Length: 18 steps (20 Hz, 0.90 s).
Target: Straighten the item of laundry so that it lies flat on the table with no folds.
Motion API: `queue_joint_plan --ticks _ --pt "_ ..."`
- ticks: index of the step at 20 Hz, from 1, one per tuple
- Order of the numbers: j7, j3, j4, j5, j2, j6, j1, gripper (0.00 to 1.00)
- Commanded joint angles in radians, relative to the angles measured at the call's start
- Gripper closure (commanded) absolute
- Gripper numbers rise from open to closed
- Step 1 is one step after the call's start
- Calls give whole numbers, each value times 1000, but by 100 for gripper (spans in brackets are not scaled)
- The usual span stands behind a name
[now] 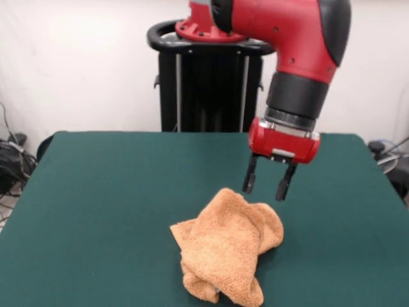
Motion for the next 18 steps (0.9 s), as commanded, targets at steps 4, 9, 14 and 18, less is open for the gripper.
queue_joint_plan --ticks 4,9,14,18 --pt "139 -108 -117 12 173 167 77 0" --pt "176 -143 -143 20 220 57 101 0" --pt "221 -113 -122 38 237 -31 93 0" --pt "250 -49 -94 29 234 -138 49 0"
